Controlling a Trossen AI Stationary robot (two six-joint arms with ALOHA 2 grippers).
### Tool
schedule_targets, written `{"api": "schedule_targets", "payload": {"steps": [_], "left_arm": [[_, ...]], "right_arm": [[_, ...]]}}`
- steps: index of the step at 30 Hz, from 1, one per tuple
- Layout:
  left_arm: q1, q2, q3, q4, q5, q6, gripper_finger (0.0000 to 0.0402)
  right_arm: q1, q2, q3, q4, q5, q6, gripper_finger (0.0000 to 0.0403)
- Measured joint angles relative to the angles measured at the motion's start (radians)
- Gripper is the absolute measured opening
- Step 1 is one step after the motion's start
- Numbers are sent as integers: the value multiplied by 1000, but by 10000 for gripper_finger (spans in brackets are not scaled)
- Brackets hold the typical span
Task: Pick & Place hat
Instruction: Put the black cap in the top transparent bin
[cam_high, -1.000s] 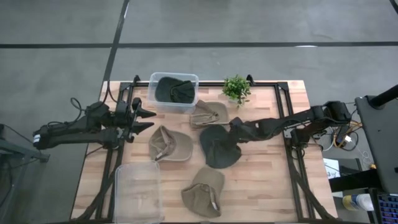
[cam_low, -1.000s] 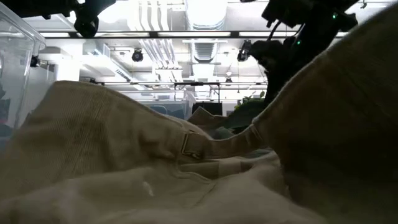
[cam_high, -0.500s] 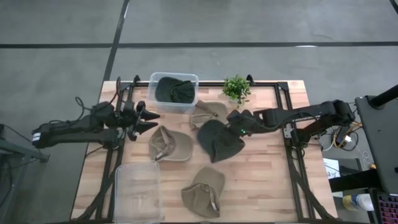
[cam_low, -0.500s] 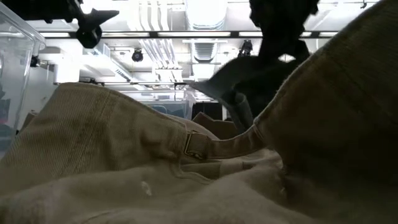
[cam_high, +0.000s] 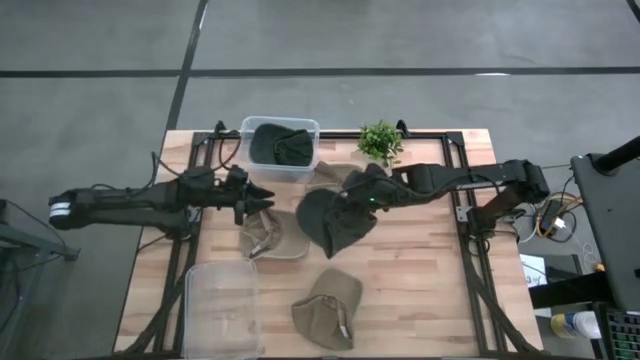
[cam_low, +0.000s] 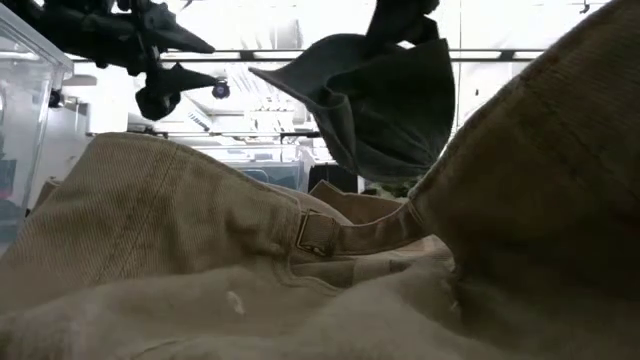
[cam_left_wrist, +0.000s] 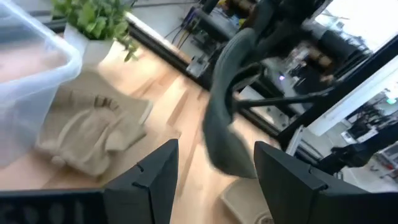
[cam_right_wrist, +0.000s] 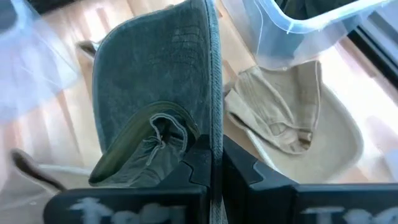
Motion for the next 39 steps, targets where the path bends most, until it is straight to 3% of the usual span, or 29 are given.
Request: {"api": "schedule_targets", "payload": {"steps": [13, 25, 30, 35, 39], "left_arm": [[-1, 74, 6, 41, 2, -55, 202], [-1, 123, 13, 60, 14, -66, 193], [-1, 136, 13, 51, 18, -69, 135], [0, 144, 15, 39, 17, -78, 26], [1, 144, 14, 43, 12, -99, 10]], "right_arm": [[-9, 211, 245, -68, -19, -122, 12], [-35, 330, 474, -180, -22, -181, 12], [-40, 346, 501, -185, -22, -199, 13], [-44, 339, 494, -187, -21, -205, 13], [-44, 338, 494, -185, -15, -205, 15]]}}
